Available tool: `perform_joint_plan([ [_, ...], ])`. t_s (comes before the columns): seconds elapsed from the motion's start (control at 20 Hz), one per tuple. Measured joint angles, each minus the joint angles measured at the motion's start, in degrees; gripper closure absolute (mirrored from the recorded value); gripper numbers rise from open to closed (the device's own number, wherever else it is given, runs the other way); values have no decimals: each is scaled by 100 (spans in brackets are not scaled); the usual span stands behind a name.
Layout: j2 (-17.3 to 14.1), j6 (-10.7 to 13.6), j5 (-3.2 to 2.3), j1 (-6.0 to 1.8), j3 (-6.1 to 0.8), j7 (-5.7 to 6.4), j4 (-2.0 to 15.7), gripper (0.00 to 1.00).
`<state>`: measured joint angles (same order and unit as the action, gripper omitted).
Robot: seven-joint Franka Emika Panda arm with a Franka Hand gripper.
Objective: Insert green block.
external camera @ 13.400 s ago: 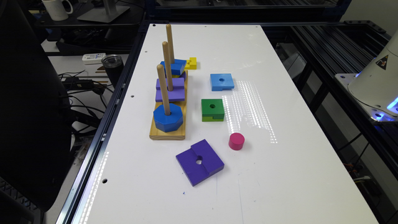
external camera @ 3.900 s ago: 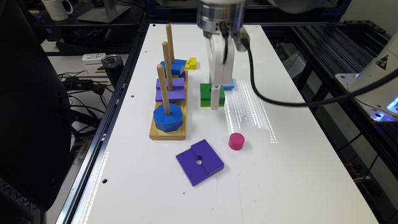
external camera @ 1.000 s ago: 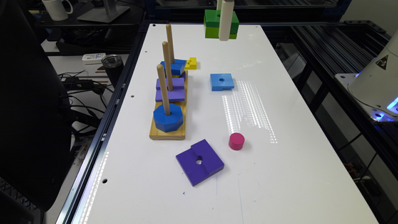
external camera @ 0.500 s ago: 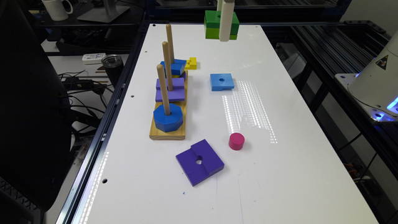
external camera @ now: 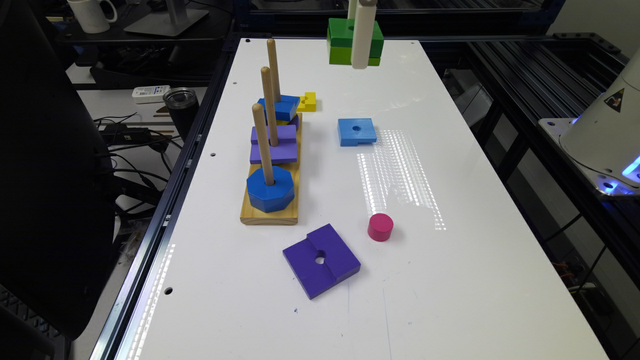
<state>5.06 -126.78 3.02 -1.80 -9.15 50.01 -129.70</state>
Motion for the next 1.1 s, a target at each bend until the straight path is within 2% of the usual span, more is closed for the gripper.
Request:
perform_joint_plan([
  [0.4, -221, -228, 0, 1, -99, 74, 93, 100],
  [1.1, -1057, -242, -39, 11, -297, 279, 931, 100],
])
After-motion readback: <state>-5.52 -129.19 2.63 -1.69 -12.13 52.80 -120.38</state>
